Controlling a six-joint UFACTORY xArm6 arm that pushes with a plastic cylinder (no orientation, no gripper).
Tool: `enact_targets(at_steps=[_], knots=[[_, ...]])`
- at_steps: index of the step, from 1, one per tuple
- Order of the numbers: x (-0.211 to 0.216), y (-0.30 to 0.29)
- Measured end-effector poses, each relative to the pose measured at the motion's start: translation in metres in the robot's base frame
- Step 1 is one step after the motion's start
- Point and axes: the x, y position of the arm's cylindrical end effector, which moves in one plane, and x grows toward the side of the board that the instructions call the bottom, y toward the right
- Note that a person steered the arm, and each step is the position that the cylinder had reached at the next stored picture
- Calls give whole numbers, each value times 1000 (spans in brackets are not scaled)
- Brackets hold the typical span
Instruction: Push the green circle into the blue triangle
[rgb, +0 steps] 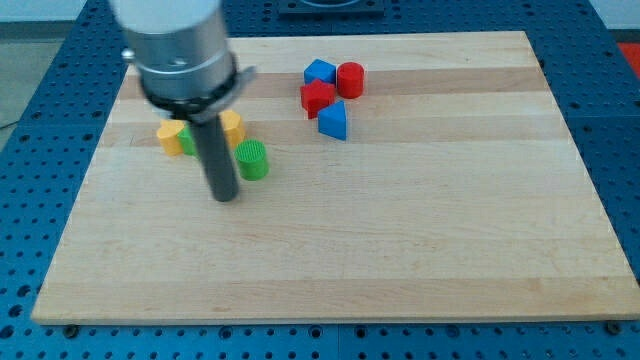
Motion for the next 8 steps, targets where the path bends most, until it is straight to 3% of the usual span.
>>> enact_targets(at_steps=[1, 2, 5, 6, 7, 8], knots=[[-30, -29], [-39, 6], [-40, 180], [-31, 161], [6, 151], [9, 179]])
